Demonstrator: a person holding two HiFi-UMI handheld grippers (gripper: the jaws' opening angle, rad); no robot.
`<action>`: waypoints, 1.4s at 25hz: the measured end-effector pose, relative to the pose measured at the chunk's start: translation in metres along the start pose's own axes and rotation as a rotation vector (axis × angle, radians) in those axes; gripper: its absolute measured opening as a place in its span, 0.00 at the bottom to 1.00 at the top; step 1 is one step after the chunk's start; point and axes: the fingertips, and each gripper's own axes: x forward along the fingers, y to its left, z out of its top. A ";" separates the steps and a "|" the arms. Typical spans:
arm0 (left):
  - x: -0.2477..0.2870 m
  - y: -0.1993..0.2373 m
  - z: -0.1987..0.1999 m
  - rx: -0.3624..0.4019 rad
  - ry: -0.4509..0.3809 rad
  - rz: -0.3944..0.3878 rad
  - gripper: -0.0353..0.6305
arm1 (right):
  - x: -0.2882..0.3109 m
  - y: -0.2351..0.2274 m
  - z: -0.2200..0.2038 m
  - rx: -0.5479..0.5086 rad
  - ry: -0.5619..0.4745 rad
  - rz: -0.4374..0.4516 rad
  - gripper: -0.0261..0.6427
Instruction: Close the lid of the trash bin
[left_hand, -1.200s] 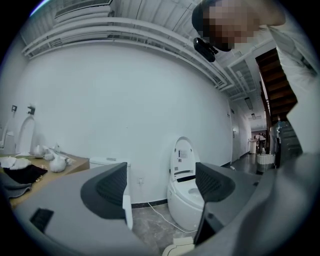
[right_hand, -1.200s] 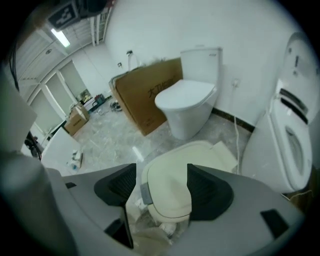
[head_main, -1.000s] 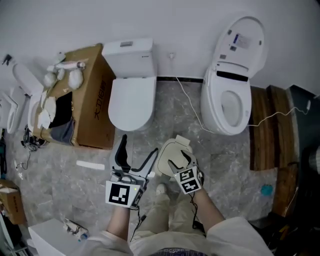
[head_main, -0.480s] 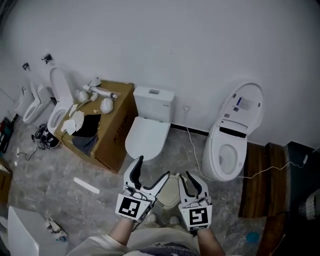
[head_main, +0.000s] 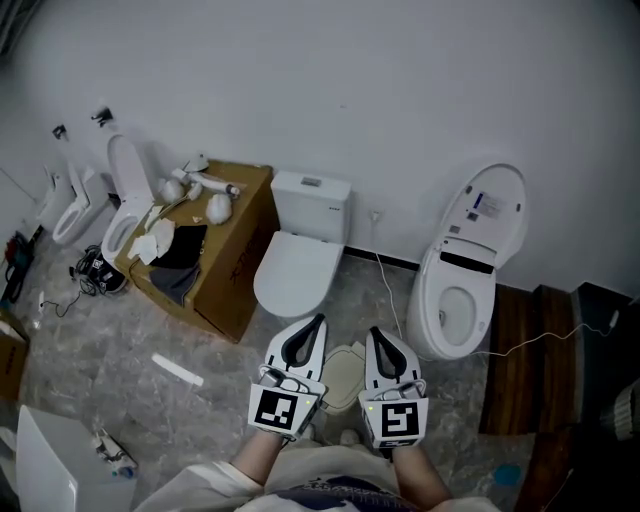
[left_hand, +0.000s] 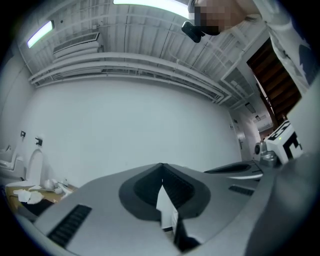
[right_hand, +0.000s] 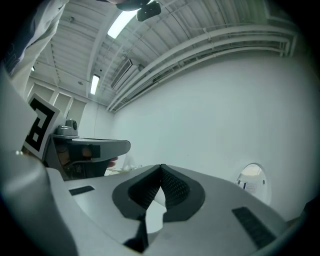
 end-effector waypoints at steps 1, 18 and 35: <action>0.000 0.001 0.002 0.001 -0.003 0.005 0.05 | -0.001 -0.002 0.000 0.006 -0.002 -0.006 0.05; -0.012 0.018 0.009 -0.001 -0.014 0.055 0.05 | -0.005 -0.003 0.011 0.042 -0.045 -0.041 0.05; -0.006 0.032 0.009 0.002 -0.015 0.066 0.05 | 0.004 -0.010 0.028 0.028 -0.104 -0.099 0.04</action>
